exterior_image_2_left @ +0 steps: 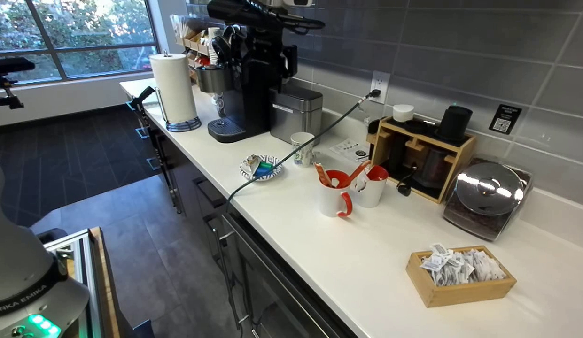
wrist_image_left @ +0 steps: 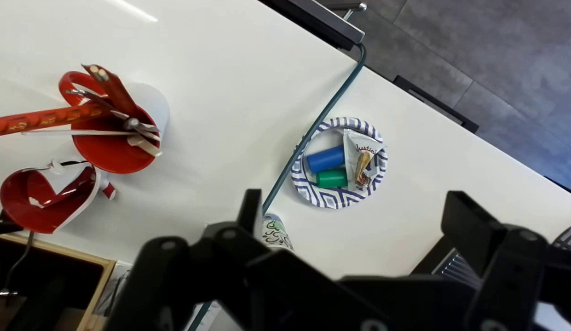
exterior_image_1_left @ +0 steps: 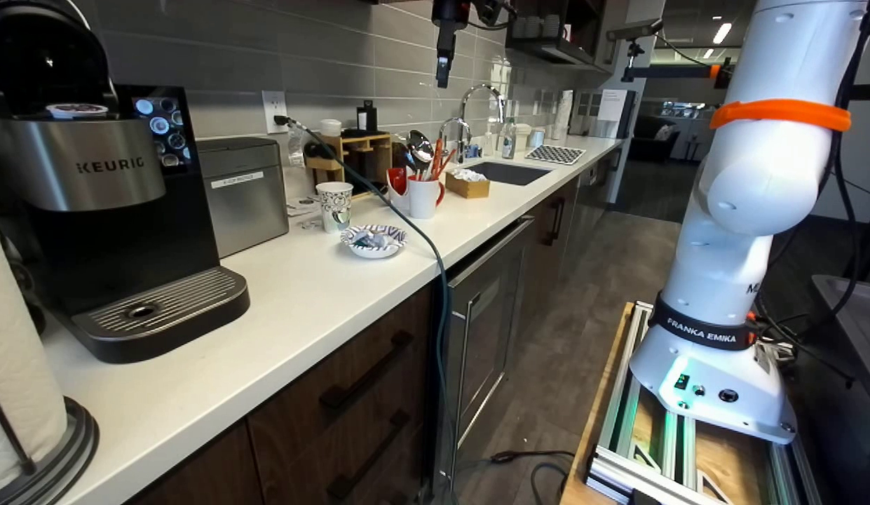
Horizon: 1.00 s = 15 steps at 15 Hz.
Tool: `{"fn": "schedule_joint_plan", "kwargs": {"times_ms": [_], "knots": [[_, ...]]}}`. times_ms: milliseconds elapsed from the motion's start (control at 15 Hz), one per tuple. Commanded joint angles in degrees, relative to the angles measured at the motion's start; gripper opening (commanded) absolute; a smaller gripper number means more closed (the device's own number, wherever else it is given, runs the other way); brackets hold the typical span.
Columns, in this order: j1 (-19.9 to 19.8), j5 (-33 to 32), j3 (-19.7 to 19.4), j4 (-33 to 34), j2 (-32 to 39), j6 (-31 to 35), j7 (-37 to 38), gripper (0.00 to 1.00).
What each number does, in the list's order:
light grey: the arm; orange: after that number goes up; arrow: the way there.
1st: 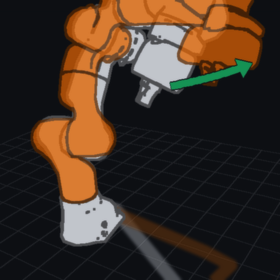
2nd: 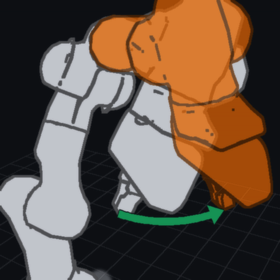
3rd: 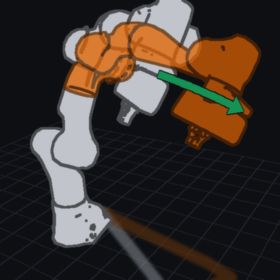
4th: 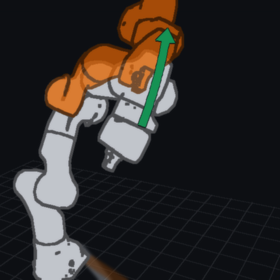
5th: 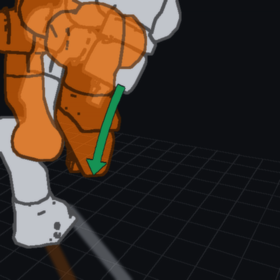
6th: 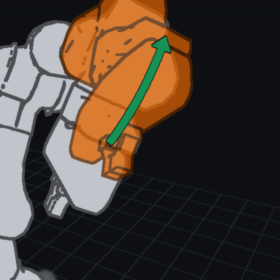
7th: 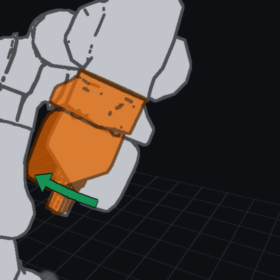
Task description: Put the ball in the top cupboard
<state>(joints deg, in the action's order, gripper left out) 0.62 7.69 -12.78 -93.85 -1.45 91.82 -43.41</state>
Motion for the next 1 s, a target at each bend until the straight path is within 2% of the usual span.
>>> {"fn": "schedule_joint_plan", "kwargs": {"times_ms": [0, 733, 867, 933], "knots": [[-2.45, 0.08, 2.32, 0.23, -0.07, -0.19, -0.05, 1.00], [-2.43, 0.09, 2.40, -0.18, -0.30, -0.18, -0.05, 1.00], [-1.90, 0.17, 3.36, -4.43, -2.84, 3.37, -2.17, 1.00], [-1.86, 0.15, 4.10, -8.70, -5.26, 6.01, -4.75, 1.00]]}}
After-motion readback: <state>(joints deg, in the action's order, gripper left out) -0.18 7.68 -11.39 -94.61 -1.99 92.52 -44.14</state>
